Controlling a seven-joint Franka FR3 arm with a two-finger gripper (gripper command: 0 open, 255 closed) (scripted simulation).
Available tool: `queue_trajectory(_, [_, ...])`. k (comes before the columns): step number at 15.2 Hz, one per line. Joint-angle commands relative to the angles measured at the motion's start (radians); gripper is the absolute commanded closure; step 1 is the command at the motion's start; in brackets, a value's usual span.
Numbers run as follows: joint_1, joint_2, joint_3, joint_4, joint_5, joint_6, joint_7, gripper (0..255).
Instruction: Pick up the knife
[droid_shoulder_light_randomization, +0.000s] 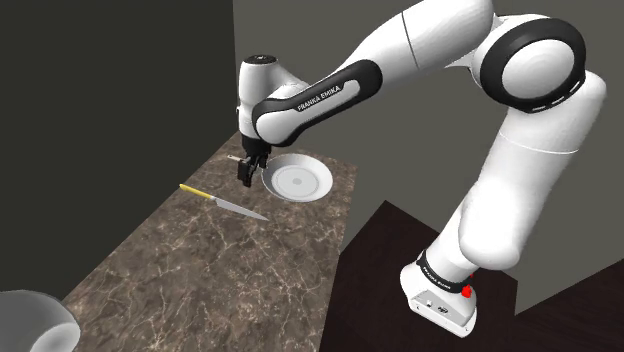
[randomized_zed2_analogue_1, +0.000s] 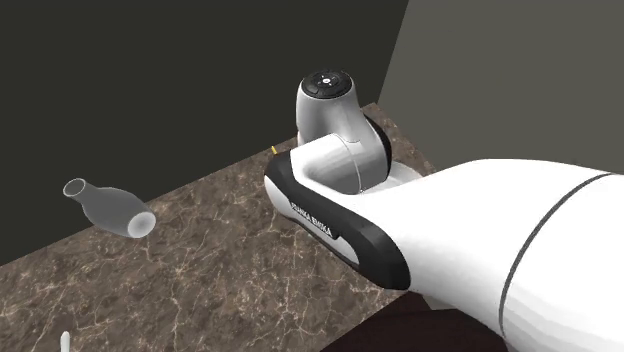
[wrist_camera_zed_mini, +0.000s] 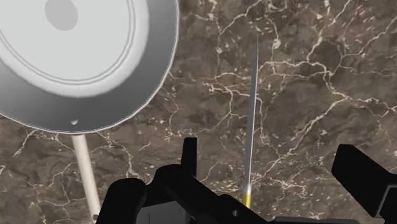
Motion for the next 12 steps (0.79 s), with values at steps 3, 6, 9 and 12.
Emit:
queue_trajectory(3, [0.032, 0.163, -0.005, 0.126, -0.049, 0.026, 0.034, 0])
queue_trajectory(6, [0.058, 0.282, -0.014, 0.234, -0.078, 0.03, 0.048, 0])
queue_trajectory(9, [0.086, 0.404, -0.024, 0.355, -0.1, 0.024, 0.055, 0])
queue_trajectory(12, [0.102, 0.477, -0.032, 0.425, -0.111, 0.024, 0.057, 0])
